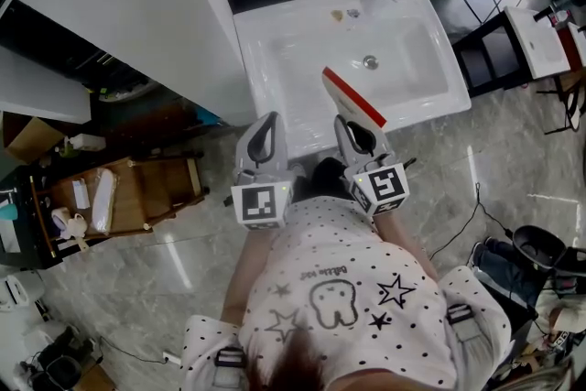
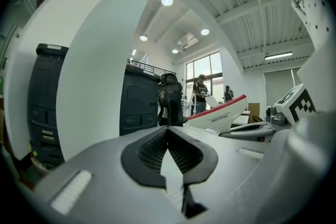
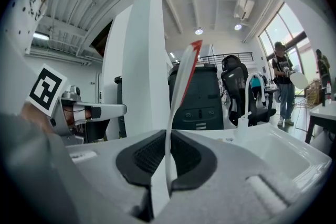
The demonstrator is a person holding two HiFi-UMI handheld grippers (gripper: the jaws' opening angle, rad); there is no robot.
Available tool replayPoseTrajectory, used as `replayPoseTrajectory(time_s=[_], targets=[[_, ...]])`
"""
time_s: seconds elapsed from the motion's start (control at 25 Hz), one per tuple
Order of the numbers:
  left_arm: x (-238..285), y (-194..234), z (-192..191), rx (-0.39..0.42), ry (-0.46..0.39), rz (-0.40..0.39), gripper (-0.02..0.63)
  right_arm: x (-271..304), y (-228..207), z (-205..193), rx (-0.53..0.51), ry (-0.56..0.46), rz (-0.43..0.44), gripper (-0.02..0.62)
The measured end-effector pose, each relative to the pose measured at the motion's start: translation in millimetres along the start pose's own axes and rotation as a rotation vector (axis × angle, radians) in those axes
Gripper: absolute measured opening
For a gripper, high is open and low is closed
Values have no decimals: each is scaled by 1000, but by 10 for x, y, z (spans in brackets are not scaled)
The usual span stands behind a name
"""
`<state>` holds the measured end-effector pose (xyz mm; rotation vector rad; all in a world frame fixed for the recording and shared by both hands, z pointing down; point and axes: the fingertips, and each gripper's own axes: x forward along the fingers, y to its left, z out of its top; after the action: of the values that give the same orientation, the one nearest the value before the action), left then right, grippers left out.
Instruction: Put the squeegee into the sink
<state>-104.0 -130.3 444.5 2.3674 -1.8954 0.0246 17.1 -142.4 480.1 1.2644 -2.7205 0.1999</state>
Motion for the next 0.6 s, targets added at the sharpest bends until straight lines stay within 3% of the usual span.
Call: replayPoseTrajectory(time_s=[0.6], targets=[[109, -17, -4, -15, 0, 35, -3, 94, -104, 11, 18, 8, 42, 18]])
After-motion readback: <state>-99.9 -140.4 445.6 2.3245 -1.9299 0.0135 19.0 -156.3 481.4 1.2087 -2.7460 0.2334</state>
